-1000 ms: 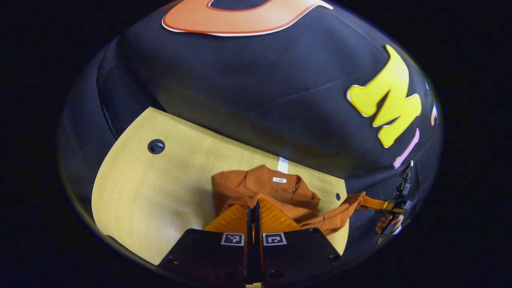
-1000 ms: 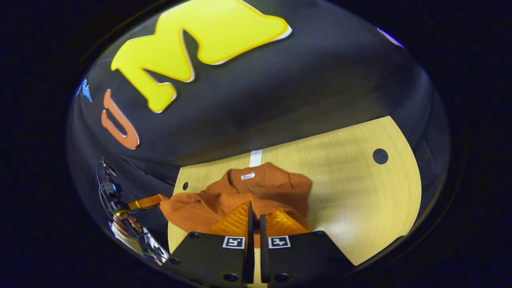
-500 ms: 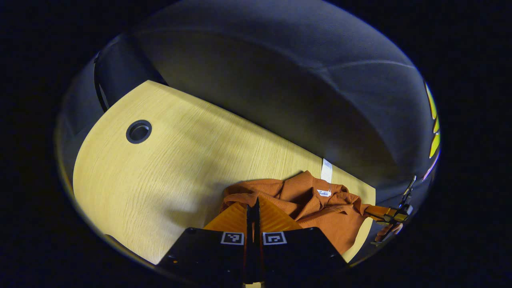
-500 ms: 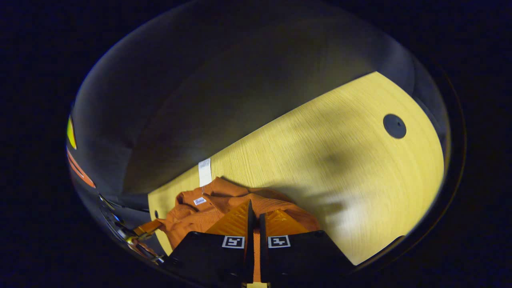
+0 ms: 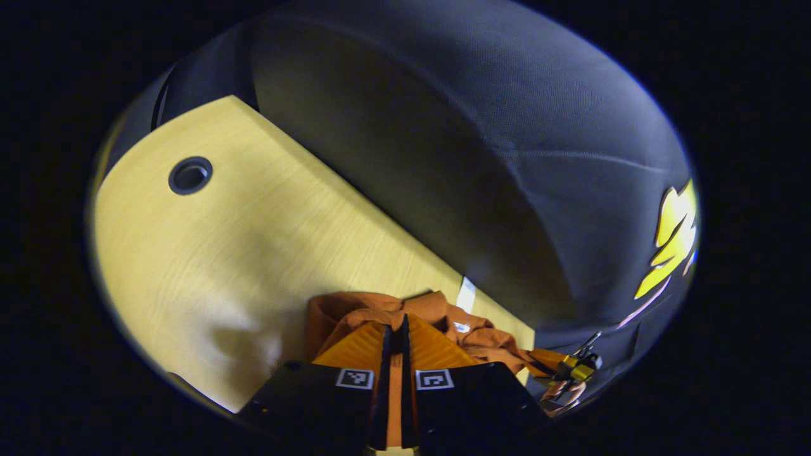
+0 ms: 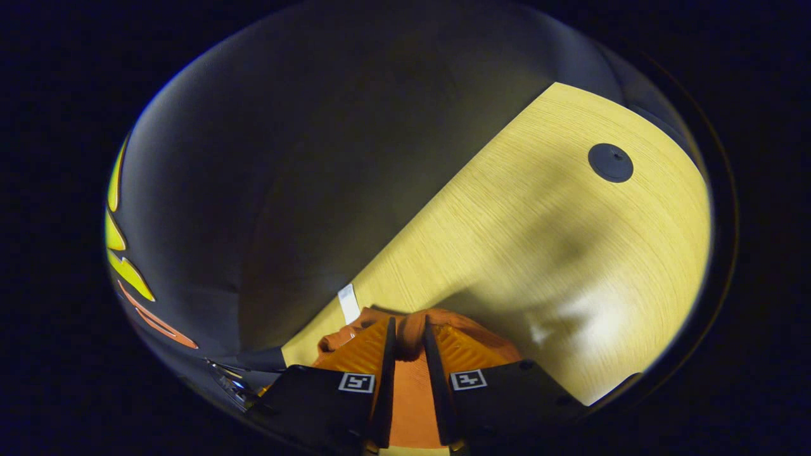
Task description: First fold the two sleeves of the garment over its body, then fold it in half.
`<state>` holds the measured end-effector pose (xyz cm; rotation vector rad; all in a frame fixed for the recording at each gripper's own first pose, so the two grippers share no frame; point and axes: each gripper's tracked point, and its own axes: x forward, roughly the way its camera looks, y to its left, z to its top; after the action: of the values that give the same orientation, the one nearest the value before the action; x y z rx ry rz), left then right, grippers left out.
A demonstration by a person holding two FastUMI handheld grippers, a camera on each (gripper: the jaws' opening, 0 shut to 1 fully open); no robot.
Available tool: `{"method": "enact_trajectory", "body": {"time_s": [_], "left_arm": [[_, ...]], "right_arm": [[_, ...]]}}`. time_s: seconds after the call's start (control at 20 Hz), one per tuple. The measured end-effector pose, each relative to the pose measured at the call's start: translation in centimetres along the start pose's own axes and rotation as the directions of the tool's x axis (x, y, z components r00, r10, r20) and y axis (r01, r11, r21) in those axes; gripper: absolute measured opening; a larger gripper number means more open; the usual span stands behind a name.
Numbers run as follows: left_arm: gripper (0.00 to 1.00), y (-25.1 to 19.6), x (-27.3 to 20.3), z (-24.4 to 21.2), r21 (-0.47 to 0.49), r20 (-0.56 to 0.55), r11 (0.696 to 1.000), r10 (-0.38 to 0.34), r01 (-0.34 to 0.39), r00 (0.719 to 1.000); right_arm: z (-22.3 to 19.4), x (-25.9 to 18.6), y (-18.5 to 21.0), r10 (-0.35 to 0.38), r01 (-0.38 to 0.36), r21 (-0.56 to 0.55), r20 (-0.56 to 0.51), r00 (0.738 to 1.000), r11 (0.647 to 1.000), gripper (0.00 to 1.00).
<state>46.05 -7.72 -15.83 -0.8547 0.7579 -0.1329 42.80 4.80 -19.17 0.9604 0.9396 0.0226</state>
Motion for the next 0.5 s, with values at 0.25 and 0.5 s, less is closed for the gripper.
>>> {"method": "enact_trajectory", "body": {"time_s": [0.25, 0.5], "left_arm": [[0.6, -3.3, 0.9, 0.0, -0.118, 0.012, 0.978, -0.172, 0.173, 0.985], [0.81, -2.9, 1.5, 1.4, -0.151, 0.086, 0.973, -0.163, 0.175, 0.983]], "right_arm": [[-0.3, -0.8, 2.0, 0.052, -0.051, -0.025, 0.007, 0.999, 0.998, 0.48], [0.1, -4.0, 7.0, 0.177, -0.17, -0.089, 0.085, 0.98, 0.981, 0.79]]}}
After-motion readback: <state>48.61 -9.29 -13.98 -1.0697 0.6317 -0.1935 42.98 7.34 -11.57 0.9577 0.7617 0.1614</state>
